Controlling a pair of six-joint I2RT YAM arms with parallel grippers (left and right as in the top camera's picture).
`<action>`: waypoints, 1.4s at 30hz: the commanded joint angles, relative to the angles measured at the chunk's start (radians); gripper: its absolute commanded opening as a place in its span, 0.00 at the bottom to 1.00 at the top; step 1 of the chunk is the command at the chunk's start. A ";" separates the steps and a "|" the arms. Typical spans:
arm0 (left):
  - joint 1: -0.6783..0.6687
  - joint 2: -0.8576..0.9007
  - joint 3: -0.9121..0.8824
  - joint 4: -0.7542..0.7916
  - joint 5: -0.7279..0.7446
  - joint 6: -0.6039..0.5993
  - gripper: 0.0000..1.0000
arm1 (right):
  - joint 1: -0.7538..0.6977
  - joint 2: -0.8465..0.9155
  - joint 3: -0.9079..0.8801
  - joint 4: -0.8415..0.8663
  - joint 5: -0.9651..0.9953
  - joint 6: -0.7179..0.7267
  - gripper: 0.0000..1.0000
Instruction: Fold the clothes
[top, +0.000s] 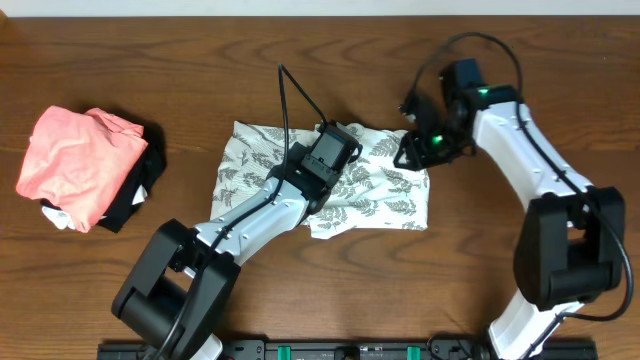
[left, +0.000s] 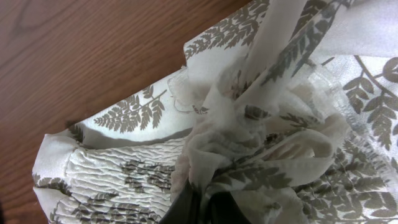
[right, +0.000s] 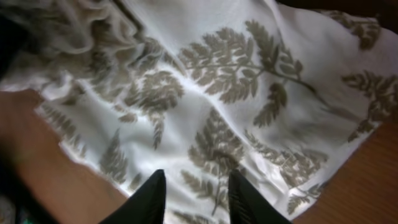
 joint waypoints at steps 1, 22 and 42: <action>0.008 -0.008 0.013 -0.003 -0.019 -0.013 0.06 | 0.000 0.014 -0.003 0.005 0.203 0.126 0.36; 0.008 -0.008 0.013 -0.003 -0.019 -0.013 0.06 | -0.093 0.016 -0.131 0.048 0.103 0.115 0.64; 0.008 -0.008 0.013 -0.003 -0.019 -0.013 0.06 | -0.040 0.016 -0.332 0.316 -0.062 0.191 0.07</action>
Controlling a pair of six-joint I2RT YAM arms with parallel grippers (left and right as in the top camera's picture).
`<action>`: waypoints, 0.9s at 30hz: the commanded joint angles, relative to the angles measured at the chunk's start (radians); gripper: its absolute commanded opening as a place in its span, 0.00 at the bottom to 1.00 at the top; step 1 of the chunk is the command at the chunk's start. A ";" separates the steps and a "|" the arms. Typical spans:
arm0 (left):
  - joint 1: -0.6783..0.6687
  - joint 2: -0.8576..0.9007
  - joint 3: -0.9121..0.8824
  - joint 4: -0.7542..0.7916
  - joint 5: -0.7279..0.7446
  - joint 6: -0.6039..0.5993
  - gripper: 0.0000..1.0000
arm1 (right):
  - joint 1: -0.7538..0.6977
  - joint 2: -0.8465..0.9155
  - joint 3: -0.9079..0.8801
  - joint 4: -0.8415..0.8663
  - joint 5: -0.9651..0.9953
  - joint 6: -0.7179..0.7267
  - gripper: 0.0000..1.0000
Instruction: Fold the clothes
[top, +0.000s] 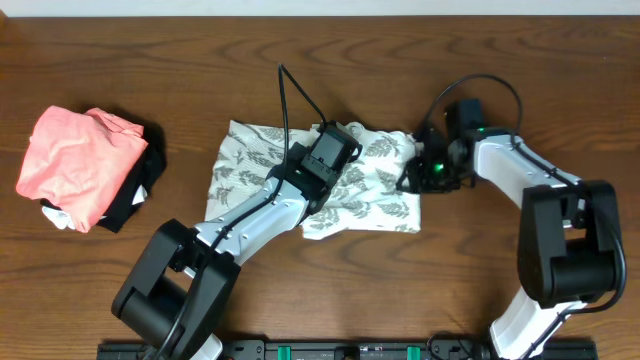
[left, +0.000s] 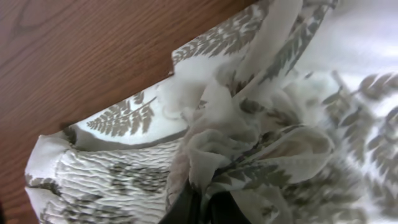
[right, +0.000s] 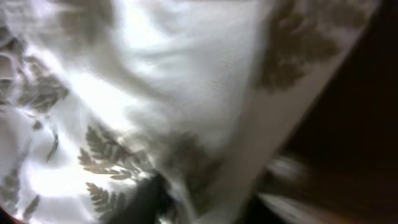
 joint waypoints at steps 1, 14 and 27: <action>0.007 -0.008 0.013 -0.003 -0.019 -0.013 0.05 | 0.009 0.014 -0.016 0.006 0.000 0.056 0.01; 0.007 -0.008 0.013 -0.003 -0.019 -0.013 0.06 | -0.153 0.014 -0.016 -0.012 0.072 0.066 0.01; 0.007 -0.008 0.013 -0.003 -0.019 -0.013 0.06 | -0.206 0.014 -0.016 -0.050 0.182 0.005 0.01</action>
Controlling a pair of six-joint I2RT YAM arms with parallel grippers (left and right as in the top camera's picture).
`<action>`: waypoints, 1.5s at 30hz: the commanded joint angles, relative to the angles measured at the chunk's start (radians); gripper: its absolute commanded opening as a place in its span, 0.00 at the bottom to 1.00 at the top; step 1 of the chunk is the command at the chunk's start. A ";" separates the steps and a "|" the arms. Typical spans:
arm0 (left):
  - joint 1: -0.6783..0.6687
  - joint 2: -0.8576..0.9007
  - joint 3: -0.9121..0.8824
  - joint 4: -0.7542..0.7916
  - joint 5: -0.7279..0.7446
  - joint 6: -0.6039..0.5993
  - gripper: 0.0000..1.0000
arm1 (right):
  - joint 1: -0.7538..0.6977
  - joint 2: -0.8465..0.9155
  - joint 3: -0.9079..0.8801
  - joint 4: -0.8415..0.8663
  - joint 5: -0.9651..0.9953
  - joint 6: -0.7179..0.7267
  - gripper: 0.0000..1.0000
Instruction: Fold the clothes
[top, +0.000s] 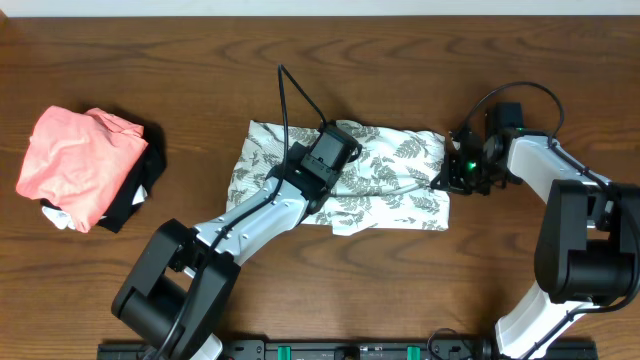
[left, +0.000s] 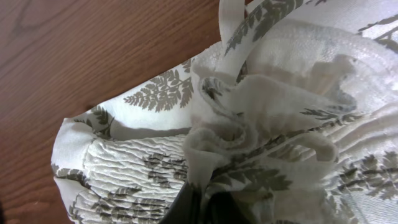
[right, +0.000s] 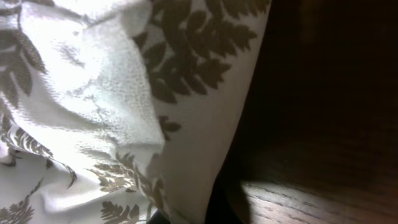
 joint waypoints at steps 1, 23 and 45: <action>0.006 -0.008 0.013 -0.004 -0.019 -0.013 0.06 | -0.018 0.011 -0.010 -0.008 0.171 -0.019 0.01; 0.006 -0.008 0.013 -0.004 -0.019 -0.013 0.06 | -0.040 0.011 -0.010 -0.005 0.295 0.049 0.01; 0.006 -0.008 0.013 -0.007 -0.019 -0.013 0.06 | -0.035 0.002 -0.009 0.006 0.211 0.054 0.21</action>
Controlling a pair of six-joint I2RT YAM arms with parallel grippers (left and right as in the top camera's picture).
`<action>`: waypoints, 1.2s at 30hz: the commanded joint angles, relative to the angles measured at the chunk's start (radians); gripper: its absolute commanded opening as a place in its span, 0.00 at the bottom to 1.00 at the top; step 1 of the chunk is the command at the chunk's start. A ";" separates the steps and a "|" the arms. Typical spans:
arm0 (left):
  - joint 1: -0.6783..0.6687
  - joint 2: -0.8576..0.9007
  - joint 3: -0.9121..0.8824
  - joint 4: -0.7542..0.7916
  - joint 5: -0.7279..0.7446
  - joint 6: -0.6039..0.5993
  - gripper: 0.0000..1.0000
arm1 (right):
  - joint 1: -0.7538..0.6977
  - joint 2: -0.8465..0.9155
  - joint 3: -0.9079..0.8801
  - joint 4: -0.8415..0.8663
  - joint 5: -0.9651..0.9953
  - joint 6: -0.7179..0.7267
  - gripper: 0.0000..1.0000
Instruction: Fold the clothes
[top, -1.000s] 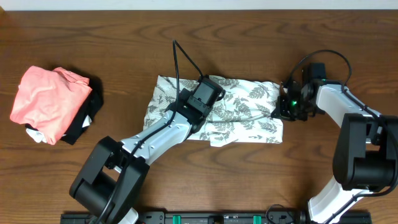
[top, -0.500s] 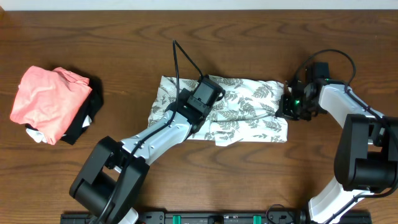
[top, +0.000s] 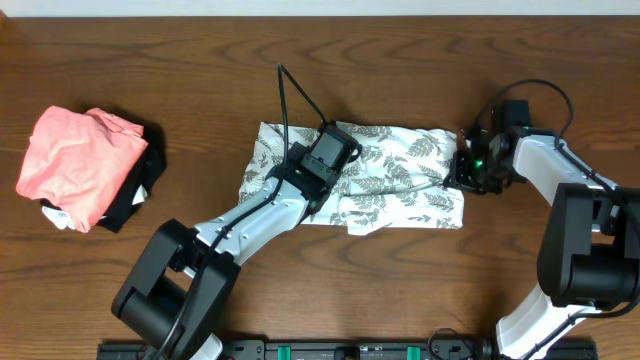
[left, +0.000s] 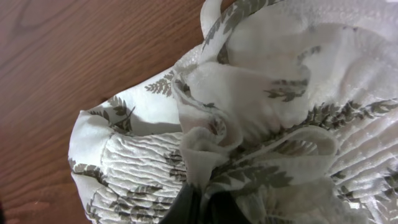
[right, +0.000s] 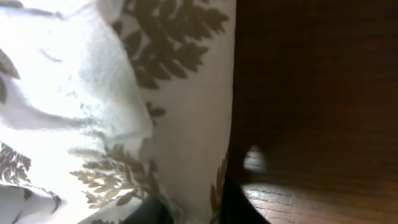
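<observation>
A white garment with a grey fern print (top: 400, 180) lies spread across the table's middle. My left gripper (top: 325, 162) sits on its middle, shut on a bunched fold of the fabric (left: 249, 124), with the dark fingertips (left: 186, 208) just showing at the bottom of the left wrist view. My right gripper (top: 468, 172) is at the garment's right edge. Its fingers (right: 239, 205) stand apart, with the cloth's edge (right: 193, 124) lying between them over the dark wood.
A pile of pink cloth (top: 75, 160) over a black piece (top: 140, 195) lies at the far left of the wooden table (top: 500, 60). A black cable (top: 290, 100) arcs over the garment from my left arm.
The garment's right edge has shifted a little further right and the cloth lies flatter. My right gripper's fingers, then pinched on that edge, now stand apart. My left gripper still holds the bunched fold.
My right gripper was open above the garment's right part while my left held the bunched middle. Then the right gripper was low at the right edge, then shut on it with the cloth drawn out rightwards. Now the garment is wider and the right gripper is open.
</observation>
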 joint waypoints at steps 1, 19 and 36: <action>0.006 -0.008 0.013 -0.007 -0.019 -0.013 0.06 | -0.015 0.013 -0.014 0.003 0.074 0.004 0.22; -0.017 -0.017 0.013 -0.007 -0.009 -0.013 0.58 | -0.012 -0.243 0.027 -0.024 0.072 0.000 0.22; -0.051 -0.129 0.013 -0.053 0.501 -0.169 0.57 | -0.002 -0.211 0.026 -0.031 0.087 -0.024 0.24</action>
